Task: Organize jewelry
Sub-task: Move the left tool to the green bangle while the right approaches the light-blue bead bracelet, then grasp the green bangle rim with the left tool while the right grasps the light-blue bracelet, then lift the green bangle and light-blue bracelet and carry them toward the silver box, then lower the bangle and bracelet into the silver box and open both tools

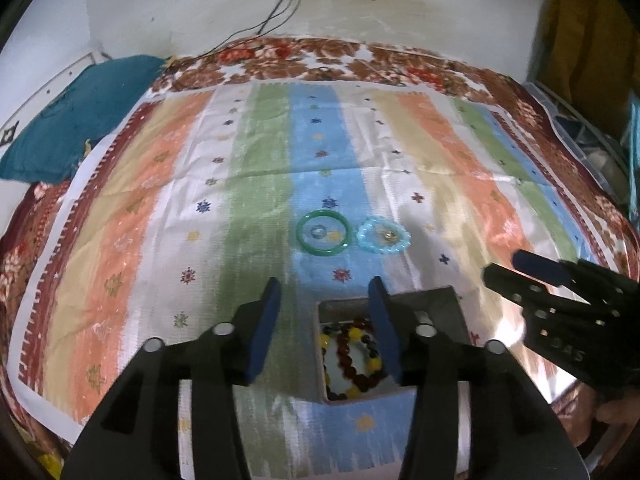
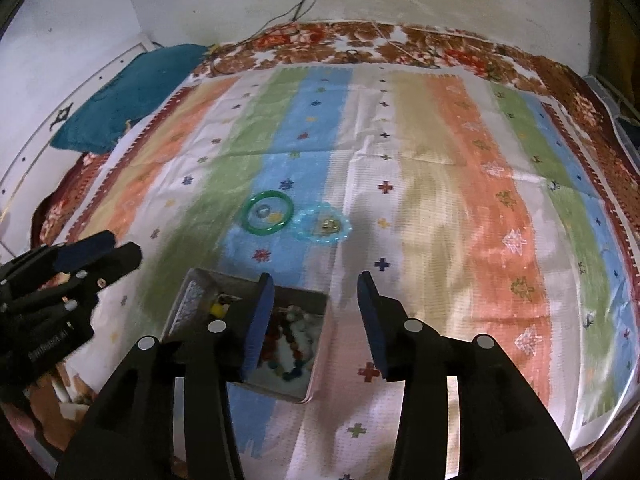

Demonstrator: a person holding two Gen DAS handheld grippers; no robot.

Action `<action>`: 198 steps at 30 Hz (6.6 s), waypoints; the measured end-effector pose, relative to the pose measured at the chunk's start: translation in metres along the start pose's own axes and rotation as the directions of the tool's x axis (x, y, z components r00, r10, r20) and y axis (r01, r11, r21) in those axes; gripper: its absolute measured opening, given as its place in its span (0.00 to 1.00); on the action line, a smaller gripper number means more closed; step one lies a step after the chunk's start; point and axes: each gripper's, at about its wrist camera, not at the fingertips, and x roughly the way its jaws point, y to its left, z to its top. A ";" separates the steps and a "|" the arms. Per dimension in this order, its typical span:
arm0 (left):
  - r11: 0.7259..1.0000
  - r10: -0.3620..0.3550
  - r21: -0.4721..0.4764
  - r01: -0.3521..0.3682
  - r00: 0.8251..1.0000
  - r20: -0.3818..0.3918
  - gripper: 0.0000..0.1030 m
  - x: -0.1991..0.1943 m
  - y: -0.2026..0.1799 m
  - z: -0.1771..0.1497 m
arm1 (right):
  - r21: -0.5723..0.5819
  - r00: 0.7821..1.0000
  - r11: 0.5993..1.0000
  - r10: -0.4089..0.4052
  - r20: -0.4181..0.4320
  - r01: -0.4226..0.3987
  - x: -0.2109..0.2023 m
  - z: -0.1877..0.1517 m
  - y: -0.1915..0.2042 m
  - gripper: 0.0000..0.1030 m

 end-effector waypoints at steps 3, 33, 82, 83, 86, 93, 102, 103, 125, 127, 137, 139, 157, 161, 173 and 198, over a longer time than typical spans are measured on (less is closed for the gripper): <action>1.000 0.003 -0.009 -0.003 1.000 -0.009 0.57 0.007 0.003 0.005 | 0.006 1.000 1.000 -0.006 0.000 0.006 0.003 0.003 -0.003 0.49; 0.998 0.052 -0.024 -0.055 0.990 -0.131 0.72 0.090 0.014 0.042 | 0.007 0.995 0.999 -0.042 -0.088 0.043 0.065 0.041 -0.012 0.63; 0.996 0.087 0.036 -0.080 0.957 -0.275 0.73 0.192 0.026 0.051 | -0.024 0.974 0.996 -0.091 -0.209 0.088 0.182 0.073 -0.018 0.63; 0.996 0.089 0.039 -0.081 0.957 -0.278 0.73 0.194 0.027 0.050 | -0.023 0.973 0.996 -0.091 -0.213 0.088 0.184 0.073 -0.018 0.63; 0.996 0.085 0.049 -0.074 0.955 -0.285 0.72 0.197 0.026 0.050 | -0.023 0.969 0.997 -0.083 -0.233 0.080 0.192 0.074 -0.019 0.63; 0.996 0.086 0.054 -0.072 0.947 -0.310 0.67 0.206 0.029 0.046 | -0.024 0.970 0.997 -0.079 -0.231 0.075 0.197 0.075 -0.020 0.63; 0.994 0.103 0.067 -0.087 0.942 -0.318 0.26 0.203 0.031 0.044 | 0.010 0.967 0.999 -0.047 -0.249 0.051 0.195 0.074 -0.029 0.19; 0.994 0.106 0.065 -0.090 0.942 -0.319 0.21 0.203 0.032 0.044 | 0.017 0.967 0.999 -0.035 -0.252 0.040 0.195 0.074 -0.030 0.16; 0.997 0.082 0.019 -0.080 0.973 -0.214 0.08 0.155 0.036 0.064 | 0.004 0.989 1.000 -0.014 -0.150 0.015 0.142 0.078 -0.021 0.12; 0.997 0.078 0.016 -0.076 0.976 -0.203 0.08 0.149 0.035 0.065 | 0.001 0.990 1.000 -0.008 -0.141 0.008 0.136 0.078 -0.019 0.12; 0.998 0.060 0.018 -0.058 0.983 -0.173 0.08 0.127 0.026 0.063 | -0.011 0.994 1.000 -0.002 -0.108 0.000 0.113 0.075 -0.010 0.12; 0.998 0.056 0.016 -0.054 0.985 -0.166 0.08 0.123 0.025 0.064 | -0.013 0.995 1.000 0.000 -0.100 -0.001 0.108 0.075 -0.008 0.12; 1.000 0.006 0.014 -0.005 0.995 -0.104 0.08 0.084 0.015 0.065 | -0.027 0.998 1.000 -0.008 -0.060 0.006 0.079 0.070 -0.003 0.12; 1.000 0.003 0.020 -0.001 0.995 -0.097 0.08 0.079 0.011 0.064 | -0.022 0.998 1.000 -0.005 -0.056 0.004 0.074 0.067 -0.004 0.12; 0.999 -0.009 0.031 0.011 0.998 -0.065 0.08 0.056 0.006 0.053 | -0.050 1.000 0.999 -0.014 -0.011 0.014 0.047 0.059 0.002 0.12; 0.998 -0.018 0.060 0.019 1.000 -0.025 0.08 0.018 -0.002 0.023 | -0.076 0.997 0.997 0.038 0.063 -0.033 -0.007 0.023 0.019 0.12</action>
